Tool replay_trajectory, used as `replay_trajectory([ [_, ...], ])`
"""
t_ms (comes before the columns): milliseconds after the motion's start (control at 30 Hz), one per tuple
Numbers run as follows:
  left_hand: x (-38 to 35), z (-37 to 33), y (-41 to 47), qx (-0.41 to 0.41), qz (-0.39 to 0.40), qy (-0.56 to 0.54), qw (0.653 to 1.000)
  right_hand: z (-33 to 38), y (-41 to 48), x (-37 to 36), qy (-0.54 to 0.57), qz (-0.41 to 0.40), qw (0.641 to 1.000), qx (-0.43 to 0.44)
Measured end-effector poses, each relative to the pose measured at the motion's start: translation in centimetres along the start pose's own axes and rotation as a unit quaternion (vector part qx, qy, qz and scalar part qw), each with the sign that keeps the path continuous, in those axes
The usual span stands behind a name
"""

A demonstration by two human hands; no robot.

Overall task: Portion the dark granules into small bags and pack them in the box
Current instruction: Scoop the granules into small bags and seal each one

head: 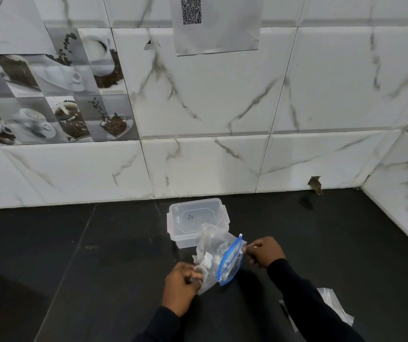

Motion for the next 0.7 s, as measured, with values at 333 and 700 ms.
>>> replay_trajectory([
  [333, 1.1, -2.0, -1.3, 0.006, 0.03, -0.063, 0.998, -3.1, -2.7, 3.7, 0.111, -0.019, 0.992, -0.06],
  [700, 0.9, -12.4, 0.8, 0.006, 0.137, -0.014, 0.99, 11.0, -10.7, 6.2, 0.173, -0.028, 0.958, 0.228],
])
Point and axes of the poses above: each hand's wrist, its own y-axis towards the middle knuckle, its own x-axis out of the back of the hand, z = x × y, the point moved 5 cm from there along y, towards the middle knuckle, and after that the axes turned 2 degrees about x, right-handed, at the moved point
